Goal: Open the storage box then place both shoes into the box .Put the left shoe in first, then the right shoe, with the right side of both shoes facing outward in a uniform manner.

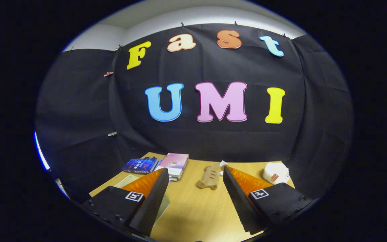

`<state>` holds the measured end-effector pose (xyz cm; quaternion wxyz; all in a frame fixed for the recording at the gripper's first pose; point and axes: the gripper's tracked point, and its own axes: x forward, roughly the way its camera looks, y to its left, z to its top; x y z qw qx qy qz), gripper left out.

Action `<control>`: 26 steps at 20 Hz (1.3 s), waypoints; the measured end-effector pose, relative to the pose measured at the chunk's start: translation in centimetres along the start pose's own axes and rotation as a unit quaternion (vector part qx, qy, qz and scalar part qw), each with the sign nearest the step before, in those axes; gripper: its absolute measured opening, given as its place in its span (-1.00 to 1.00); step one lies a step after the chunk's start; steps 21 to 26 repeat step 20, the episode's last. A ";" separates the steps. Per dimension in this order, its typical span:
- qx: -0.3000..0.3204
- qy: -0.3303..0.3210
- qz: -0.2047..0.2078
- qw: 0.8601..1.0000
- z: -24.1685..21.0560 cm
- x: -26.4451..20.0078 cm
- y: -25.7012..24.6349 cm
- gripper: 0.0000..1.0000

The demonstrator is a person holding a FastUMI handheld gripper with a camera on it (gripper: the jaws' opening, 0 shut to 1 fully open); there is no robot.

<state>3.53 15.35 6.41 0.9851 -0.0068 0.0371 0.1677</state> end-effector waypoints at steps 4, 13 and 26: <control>-0.017 -0.049 -0.032 0.998 1.9 -2.3 -3.6 0.97; -0.020 -0.086 -0.074 0.993 1.1 -6.6 -5.7 0.97; 0.004 -0.066 -0.086 0.994 -0.5 -6.2 -6.1 0.96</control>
